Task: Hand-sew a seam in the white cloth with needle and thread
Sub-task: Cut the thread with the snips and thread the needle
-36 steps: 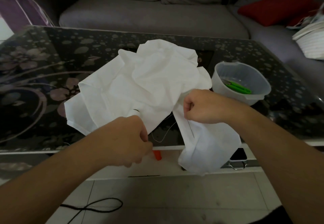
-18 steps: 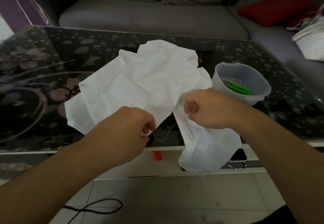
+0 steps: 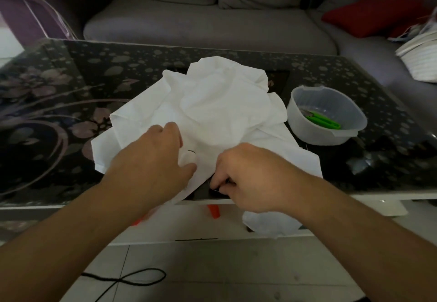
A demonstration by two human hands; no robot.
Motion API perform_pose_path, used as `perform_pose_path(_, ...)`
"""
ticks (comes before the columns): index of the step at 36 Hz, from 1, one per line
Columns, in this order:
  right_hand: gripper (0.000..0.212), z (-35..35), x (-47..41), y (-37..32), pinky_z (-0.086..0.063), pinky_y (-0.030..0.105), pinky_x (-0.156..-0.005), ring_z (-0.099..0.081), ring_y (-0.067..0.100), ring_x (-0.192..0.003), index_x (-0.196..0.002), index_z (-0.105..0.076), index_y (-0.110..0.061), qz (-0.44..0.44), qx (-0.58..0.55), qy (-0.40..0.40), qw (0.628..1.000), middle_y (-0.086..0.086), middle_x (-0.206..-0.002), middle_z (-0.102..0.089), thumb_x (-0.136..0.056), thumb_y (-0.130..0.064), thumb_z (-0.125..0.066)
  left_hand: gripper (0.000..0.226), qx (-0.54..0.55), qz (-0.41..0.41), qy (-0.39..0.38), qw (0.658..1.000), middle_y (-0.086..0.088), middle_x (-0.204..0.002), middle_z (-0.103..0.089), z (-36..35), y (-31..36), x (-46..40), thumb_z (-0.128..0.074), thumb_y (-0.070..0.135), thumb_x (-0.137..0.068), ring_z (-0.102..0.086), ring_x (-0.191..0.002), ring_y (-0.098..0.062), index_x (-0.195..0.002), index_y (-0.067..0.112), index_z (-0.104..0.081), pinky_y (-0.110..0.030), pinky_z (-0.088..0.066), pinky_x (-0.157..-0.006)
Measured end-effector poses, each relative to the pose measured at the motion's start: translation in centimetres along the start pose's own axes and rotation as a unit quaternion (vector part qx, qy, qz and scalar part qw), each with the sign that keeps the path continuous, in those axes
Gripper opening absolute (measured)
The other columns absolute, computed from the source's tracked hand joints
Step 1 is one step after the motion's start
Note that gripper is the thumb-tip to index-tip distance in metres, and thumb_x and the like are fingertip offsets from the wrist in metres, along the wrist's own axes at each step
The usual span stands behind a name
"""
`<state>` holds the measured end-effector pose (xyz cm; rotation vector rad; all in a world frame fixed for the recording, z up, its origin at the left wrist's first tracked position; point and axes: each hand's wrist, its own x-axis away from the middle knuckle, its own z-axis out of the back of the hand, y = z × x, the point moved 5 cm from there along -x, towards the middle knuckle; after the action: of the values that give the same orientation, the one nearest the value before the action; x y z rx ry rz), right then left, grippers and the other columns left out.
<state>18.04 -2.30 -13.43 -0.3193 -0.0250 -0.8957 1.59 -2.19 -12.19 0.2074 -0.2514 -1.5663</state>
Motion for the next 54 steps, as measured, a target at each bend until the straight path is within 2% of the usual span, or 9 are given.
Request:
perform_pose_path(7, 0.035, -0.4, 0.2, 0.9, -0.06, 0.033, -0.079, -0.068, 0.007, -0.09, -0.11, -0.079, -0.038, -0.007, -0.024, -0.023, 0.999, -0.018, -0.105, -0.075, -0.091, -0.013, -0.065, 0.036, 0.039, 0.038, -0.09, 0.994, -0.004, -0.083, -0.075, -0.9, -0.9, -0.3, -0.067, 0.05, -0.092, -0.071, -0.072, -0.018, -0.093, 0.015, -0.073, -0.041, -0.064, -0.071)
perform_pose_path(12, 0.035, 0.0, 0.1, 0.8, -0.059, 0.031, -0.081, -0.067, 0.004, -0.09, -0.108, -0.08, -0.035, 0.002, -0.025, -0.044, 0.999, -0.02, -0.104, -0.075, -0.091, -0.008, -0.065, 0.036, 0.088, 0.058, -0.083, 0.991, -0.01, -0.089, -0.078, 0.0, -1.3, -0.8, -0.07, 0.045, -0.091, -0.074, -0.079, -0.022, -0.094, 0.01, -0.078, -0.043, -0.065, -0.076)
perform_pose_path(15, 0.033, 0.3, 0.3, 1.1, -0.059, 0.031, -0.081, -0.067, 0.004, -0.09, -0.106, -0.081, -0.034, 0.0, -0.035, -0.041, 0.999, -0.018, -0.103, -0.076, -0.091, -0.008, -0.066, 0.027, 0.142, 0.066, -0.074, 0.985, -0.001, -0.083, -0.078, 0.7, -1.1, -1.0, -0.069, 0.043, -0.093, -0.073, -0.076, -0.016, -0.088, 0.018, -0.077, -0.04, -0.064, -0.078)
perform_pose_path(19, 0.028, 1.5, 0.7, 2.3, -0.058, 0.027, -0.084, -0.067, 0.003, -0.09, -0.101, -0.082, -0.034, -0.053, -0.08, 0.032, 0.995, -0.016, -0.101, -0.075, -0.092, -0.012, -0.068, 0.019, 0.274, 0.09, -0.085, 0.954, 0.005, -0.089, -0.077, 1.3, -1.1, -1.0, -0.068, 0.037, -0.097, -0.074, -0.078, -0.011, -0.108, 0.022, -0.075, -0.028, -0.061, -0.069)
perform_pose_path(25, 0.034, 3.4, 1.3, 2.6, -0.045, 0.002, -0.075, -0.06, -0.006, -0.093, -0.119, -0.069, -0.034, -0.135, -0.131, 0.18, 0.966, -0.021, -0.109, -0.066, -0.097, -0.01, -0.061, 0.014, 0.441, 0.12, -0.131, 0.88, -0.004, -0.09, -0.08, 1.0, -0.9, -0.7, -0.073, 0.029, -0.094, -0.078, -0.084, -0.021, -0.101, 0.018, -0.077, -0.043, -0.066, -0.081)
perform_pose_path(31, 0.062, 3.4, 0.7, -0.1, -0.059, 0.026, -0.07, -0.073, 0.011, -0.074, -0.144, -0.046, -0.04, -0.117, -0.382, 0.111, 0.91, -0.021, -0.13, -0.06, -0.093, -0.015, -0.073, 0.016, 0.518, 0.079, -0.143, 0.84, -0.008, -0.098, -0.079, 1.4, 0.2, -0.2, -0.071, 0.024, -0.094, -0.075, -0.094, -0.029, -0.103, 0.015, -0.081, -0.048, -0.064, -0.085)
perform_pose_path(38, 0.009, 4.0, 0.7, 0.1, -0.051, 0.024, -0.057, -0.059, 0.01, -0.049, -0.102, -0.074, -0.022, -0.114, -0.416, 0.123, 0.894, -0.004, -0.084, -0.078, -0.096, -0.015, -0.069, 0.018, 0.516, 0.027, -0.103, 0.85, -0.006, -0.097, -0.079, 2.6, 1.1, -0.2, -0.071, 0.024, -0.093, -0.077, -0.093, -0.024, -0.108, 0.015, -0.078, -0.043, -0.064, -0.086)
perform_pose_path(44, 0.017, 4.8, 1.0, 0.9, -0.046, 0.022, -0.052, -0.051, 0.011, -0.047, -0.087, -0.079, -0.013, -0.111, -0.454, 0.157, 0.87, 0.006, -0.075, -0.075, -0.096, -0.004, -0.066, 0.019, 0.537, 0.032, -0.083, 0.839, -0.003, -0.089, -0.08, 3.3, 1.0, -0.4, -0.073, 0.024, -0.093, -0.076, -0.092, -0.025, -0.079, 0.028, -0.085, -0.042, -0.065, -0.084)
perform_pose_path(54, 0.02, 5.0, 0.8, 1.7, -0.04, 0.013, -0.049, -0.05, 0.001, -0.046, -0.082, -0.077, -0.01, -0.139, -0.46, 0.173, 0.86, 0.005, -0.066, -0.069, -0.094, 0.0, -0.064, 0.014, 0.578, 0.077, -0.075, 0.809, -0.013, -0.099, -0.079, 3.2, 0.0, -0.9, -0.074, 0.02, -0.091, -0.077, -0.091, -0.027, -0.096, 0.01, -0.082, -0.046, -0.063, -0.084)
